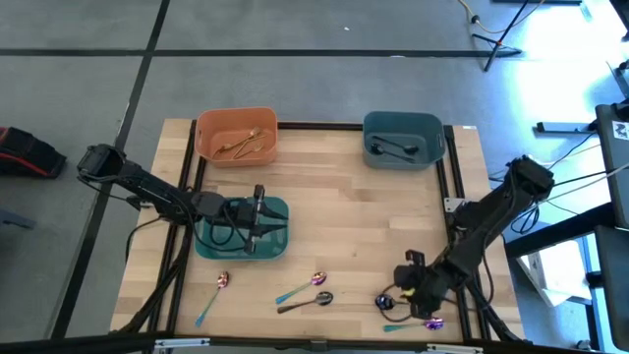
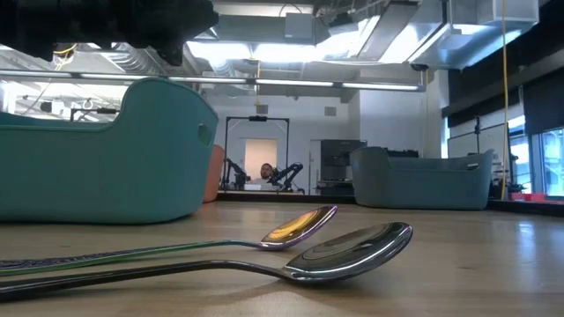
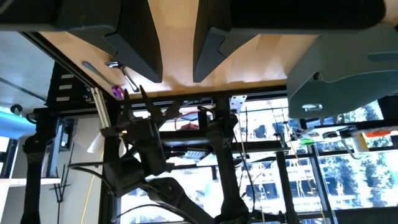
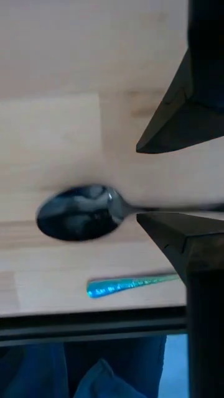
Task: Sort silverware by color (type)
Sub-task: Put the right black spoon into the top blue bin
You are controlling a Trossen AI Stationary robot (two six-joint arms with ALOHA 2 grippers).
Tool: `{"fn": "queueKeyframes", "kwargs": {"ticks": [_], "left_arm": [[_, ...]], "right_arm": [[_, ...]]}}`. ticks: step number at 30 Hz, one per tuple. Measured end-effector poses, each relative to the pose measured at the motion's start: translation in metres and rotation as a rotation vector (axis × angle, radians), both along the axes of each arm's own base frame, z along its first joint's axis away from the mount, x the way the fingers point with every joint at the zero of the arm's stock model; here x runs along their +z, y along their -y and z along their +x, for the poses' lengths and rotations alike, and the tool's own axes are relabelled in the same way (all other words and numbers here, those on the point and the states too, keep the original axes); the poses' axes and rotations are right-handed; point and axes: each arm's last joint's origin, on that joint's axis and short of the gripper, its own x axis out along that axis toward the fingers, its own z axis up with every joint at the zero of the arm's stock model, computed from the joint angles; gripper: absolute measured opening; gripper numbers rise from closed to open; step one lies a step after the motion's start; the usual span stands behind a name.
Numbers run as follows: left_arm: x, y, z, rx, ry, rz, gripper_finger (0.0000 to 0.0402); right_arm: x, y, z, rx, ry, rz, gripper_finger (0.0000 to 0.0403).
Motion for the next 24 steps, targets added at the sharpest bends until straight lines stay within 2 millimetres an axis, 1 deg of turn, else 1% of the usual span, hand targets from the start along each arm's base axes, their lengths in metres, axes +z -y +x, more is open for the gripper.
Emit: {"fn": "queueKeyframes", "kwargs": {"ticks": [10,18,21,24], "left_arm": [[0.000,0.000,0.000,0.000,0.003,0.000,0.0085],[0.001,0.000,0.000,0.000,0.009,-0.002,0.0085],[0.001,0.000,0.000,0.000,0.013,-0.003,0.0085],[0.002,0.000,0.000,0.000,0.016,-0.004,0.0085]], "right_arm": [[-0.027,-0.026,-0.008,0.024,-0.040,-0.005,0.0153],[-0.047,-0.033,-0.003,0.053,-0.056,-0.043,0.0152],[-0.050,-0.034,-0.002,0.057,-0.067,-0.052,0.0135],[-0.051,-0.033,-0.002,0.058,-0.074,-0.062,0.0098]]}}
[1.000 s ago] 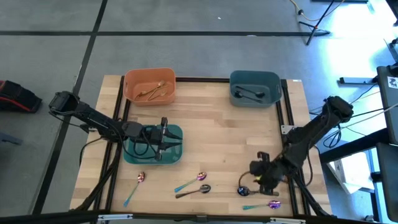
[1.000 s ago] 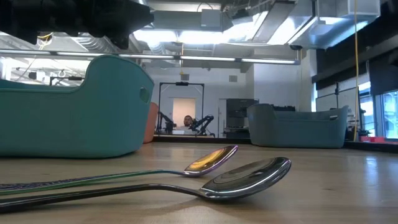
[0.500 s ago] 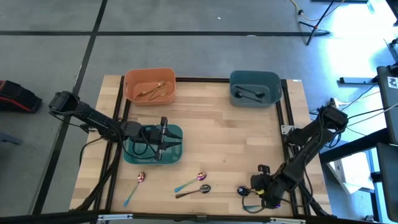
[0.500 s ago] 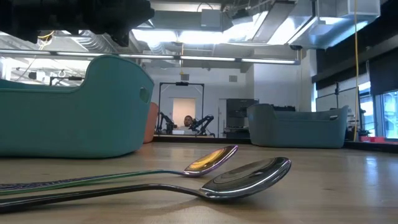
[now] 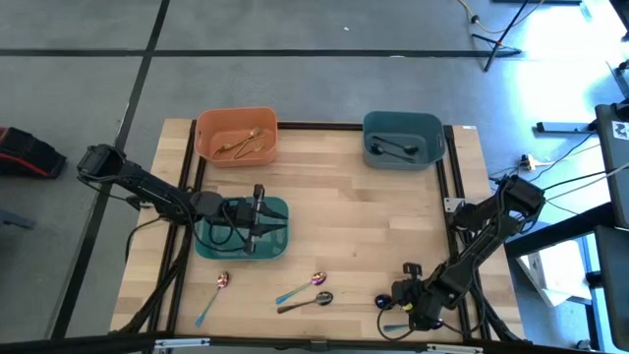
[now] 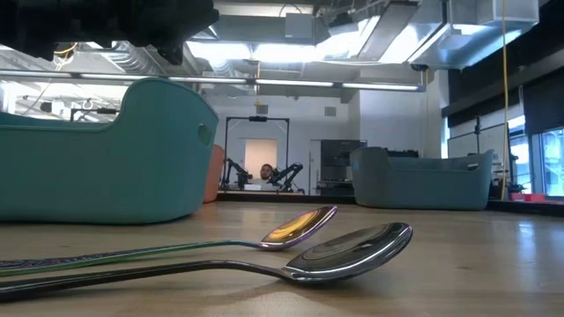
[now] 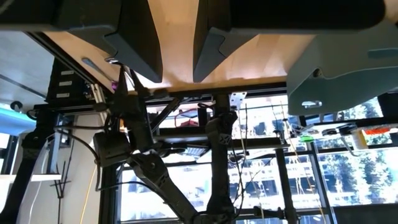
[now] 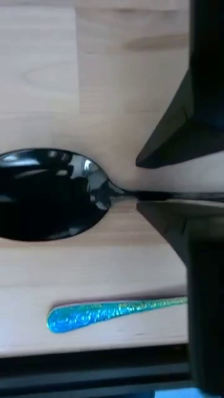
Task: Sort silverware by color (type)
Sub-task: Put the right black spoon into the top blue bin
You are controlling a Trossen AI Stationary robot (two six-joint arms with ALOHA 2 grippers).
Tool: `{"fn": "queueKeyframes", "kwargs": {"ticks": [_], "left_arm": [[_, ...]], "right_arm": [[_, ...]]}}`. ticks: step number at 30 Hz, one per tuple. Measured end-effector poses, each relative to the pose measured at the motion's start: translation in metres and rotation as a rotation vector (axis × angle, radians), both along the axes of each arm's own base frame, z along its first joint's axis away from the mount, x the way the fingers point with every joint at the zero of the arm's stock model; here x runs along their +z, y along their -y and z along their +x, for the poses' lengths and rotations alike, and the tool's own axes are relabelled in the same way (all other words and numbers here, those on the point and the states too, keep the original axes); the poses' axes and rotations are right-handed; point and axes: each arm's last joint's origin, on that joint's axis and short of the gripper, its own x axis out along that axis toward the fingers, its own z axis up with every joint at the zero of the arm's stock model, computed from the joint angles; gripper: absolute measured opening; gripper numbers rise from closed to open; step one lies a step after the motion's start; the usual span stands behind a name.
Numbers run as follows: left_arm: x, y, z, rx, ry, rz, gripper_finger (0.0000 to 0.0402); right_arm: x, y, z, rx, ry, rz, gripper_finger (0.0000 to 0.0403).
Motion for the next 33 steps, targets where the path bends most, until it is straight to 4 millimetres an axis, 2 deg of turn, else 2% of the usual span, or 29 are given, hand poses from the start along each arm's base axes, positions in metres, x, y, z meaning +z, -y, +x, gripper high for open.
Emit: {"fn": "queueKeyframes", "kwargs": {"ticks": [6,11,14,20,26,33], "left_arm": [[0.001,0.000,0.000,0.000,0.014,-0.004,0.0085],[0.002,0.000,0.000,0.000,0.015,-0.004,0.0085],[0.002,0.000,0.000,0.000,0.017,-0.005,0.0085],[0.002,0.000,0.000,-0.001,0.017,-0.005,0.0085],[0.002,0.000,0.000,-0.003,0.023,-0.007,0.0085],[0.002,0.000,0.000,-0.003,0.025,-0.008,0.0085]], "right_arm": [[-0.001,0.001,-0.001,0.001,-0.011,-0.006,0.0009],[-0.001,0.002,-0.001,-0.003,-0.019,-0.015,0.0016],[0.003,0.006,0.002,-0.001,-0.023,-0.007,0.0005],[0.024,0.023,0.007,-0.033,0.034,-0.013,0.0005],[0.052,0.053,0.011,-0.066,0.107,-0.073,0.0003],[0.088,0.109,0.014,-0.108,0.232,-0.224,0.0001]]}}
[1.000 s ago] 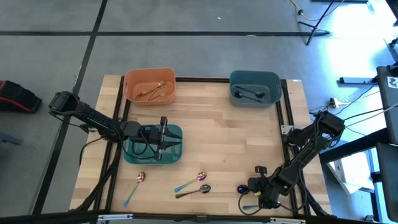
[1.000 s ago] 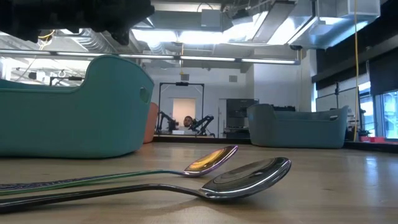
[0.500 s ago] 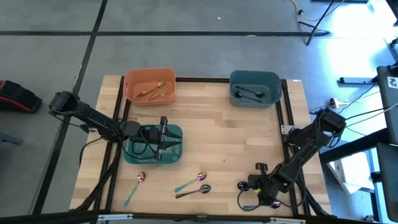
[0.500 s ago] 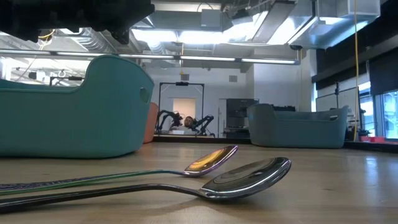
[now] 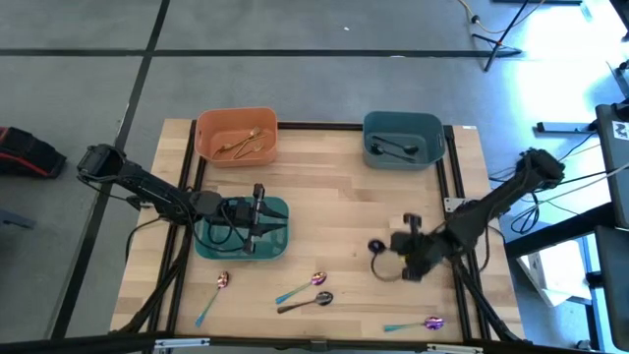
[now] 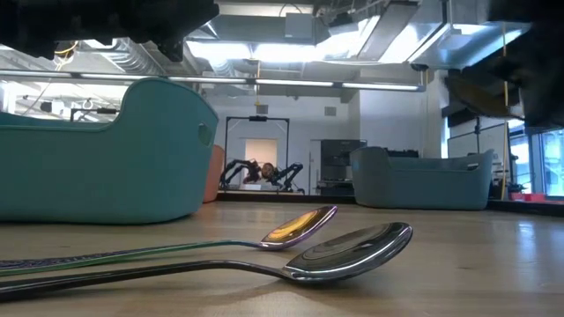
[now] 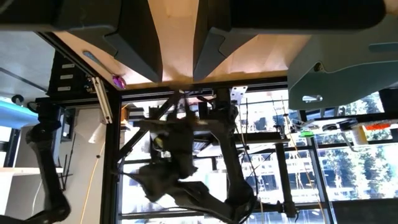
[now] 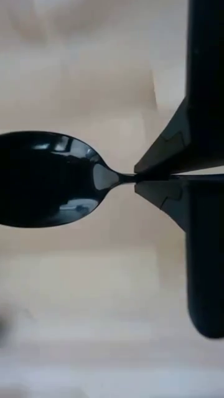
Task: Sort silverware by color (type)
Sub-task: Put the right black spoon into the top blue bin
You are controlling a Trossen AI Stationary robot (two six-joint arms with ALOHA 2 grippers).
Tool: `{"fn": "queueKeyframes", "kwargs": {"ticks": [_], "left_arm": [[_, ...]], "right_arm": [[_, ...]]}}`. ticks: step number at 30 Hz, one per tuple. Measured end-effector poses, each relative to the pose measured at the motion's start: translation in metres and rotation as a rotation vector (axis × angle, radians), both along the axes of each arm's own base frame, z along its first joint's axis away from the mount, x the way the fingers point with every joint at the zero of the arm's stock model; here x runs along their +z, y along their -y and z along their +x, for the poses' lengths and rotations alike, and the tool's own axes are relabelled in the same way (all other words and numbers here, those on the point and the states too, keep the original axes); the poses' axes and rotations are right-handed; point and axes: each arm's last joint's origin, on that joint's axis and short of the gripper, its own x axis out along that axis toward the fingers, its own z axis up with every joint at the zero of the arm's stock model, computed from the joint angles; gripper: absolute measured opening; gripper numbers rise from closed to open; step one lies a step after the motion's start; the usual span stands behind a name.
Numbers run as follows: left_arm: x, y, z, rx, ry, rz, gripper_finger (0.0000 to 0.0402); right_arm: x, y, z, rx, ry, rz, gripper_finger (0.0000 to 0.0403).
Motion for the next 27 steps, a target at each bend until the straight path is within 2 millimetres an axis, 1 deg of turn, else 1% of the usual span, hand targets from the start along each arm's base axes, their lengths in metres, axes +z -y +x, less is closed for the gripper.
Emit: {"fn": "queueKeyframes", "kwargs": {"ticks": [6,11,14,21,24,27], "left_arm": [[0.000,0.000,0.000,0.000,0.000,0.000,0.0085],[0.000,0.000,0.000,0.000,0.000,0.001,0.0085],[0.000,0.000,0.000,0.000,0.000,0.001,0.0085],[0.000,0.000,0.000,0.000,0.000,0.000,0.0085],[0.000,0.000,0.000,0.000,-0.001,0.001,0.0085],[0.000,0.000,0.000,0.000,-0.001,0.000,0.0085]], "right_arm": [[0.028,0.055,-0.004,-0.117,0.114,-0.135,0.0001],[0.043,0.097,-0.007,-0.198,0.158,-0.244,0.0001],[0.047,0.120,-0.008,-0.234,0.140,-0.320,0.0001],[0.053,0.174,-0.003,-0.304,0.121,-0.475,0.0001],[0.054,0.198,-0.002,-0.314,0.119,-0.512,0.0001],[0.052,0.224,-0.003,-0.329,0.123,-0.510,0.0001]]}}
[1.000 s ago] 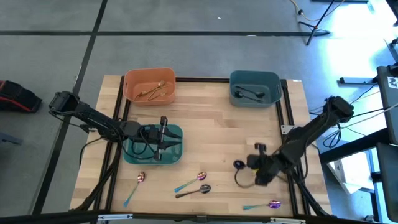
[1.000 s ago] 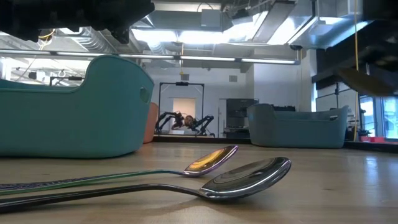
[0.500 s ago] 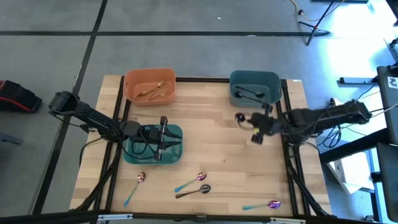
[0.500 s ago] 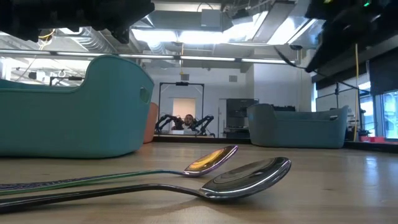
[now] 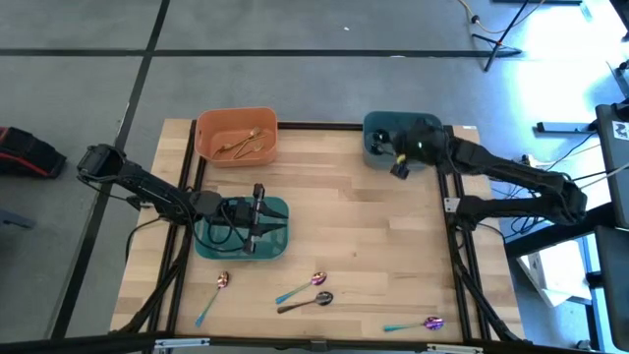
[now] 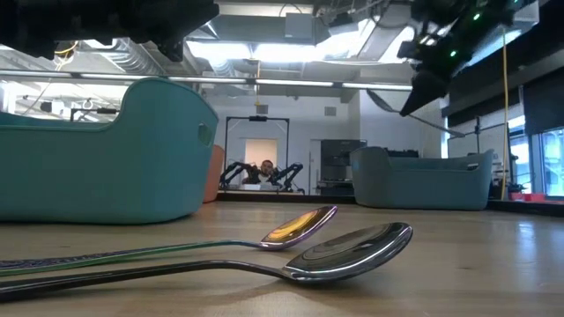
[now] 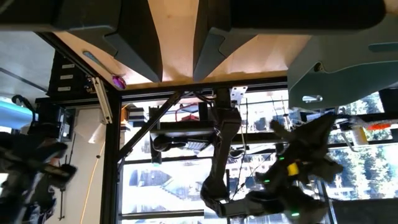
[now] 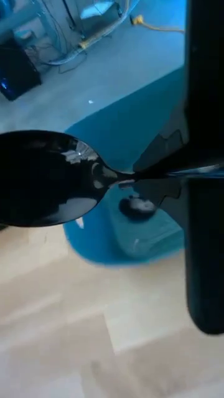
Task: Sort silverware by color (type)
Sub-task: Put the right black spoon into the top blue bin
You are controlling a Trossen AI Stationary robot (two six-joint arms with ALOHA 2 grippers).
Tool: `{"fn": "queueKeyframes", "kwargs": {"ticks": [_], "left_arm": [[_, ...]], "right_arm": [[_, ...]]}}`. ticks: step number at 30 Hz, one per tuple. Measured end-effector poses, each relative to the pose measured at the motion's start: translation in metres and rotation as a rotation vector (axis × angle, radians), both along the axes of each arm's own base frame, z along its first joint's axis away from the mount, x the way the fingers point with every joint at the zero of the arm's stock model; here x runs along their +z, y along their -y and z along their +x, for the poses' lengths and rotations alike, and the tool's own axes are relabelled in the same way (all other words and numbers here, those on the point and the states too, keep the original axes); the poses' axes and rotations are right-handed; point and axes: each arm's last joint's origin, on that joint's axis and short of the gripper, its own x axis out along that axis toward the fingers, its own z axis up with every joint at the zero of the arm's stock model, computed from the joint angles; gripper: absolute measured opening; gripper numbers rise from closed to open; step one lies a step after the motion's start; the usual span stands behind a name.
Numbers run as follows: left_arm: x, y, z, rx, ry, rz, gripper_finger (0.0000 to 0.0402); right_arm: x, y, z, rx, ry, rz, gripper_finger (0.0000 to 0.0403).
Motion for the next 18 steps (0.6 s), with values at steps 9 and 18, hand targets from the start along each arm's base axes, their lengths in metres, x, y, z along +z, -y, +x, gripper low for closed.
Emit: {"fn": "queueKeyframes", "kwargs": {"ticks": [9,18], "left_arm": [[0.000,0.000,0.000,0.000,0.000,0.000,0.0085],[0.000,0.000,0.000,0.000,0.000,0.001,0.0085]], "right_arm": [[-0.023,0.061,-0.002,-0.076,0.003,0.067,0.0001],[-0.067,0.099,0.000,-0.137,-0.100,0.193,0.0001]]}}
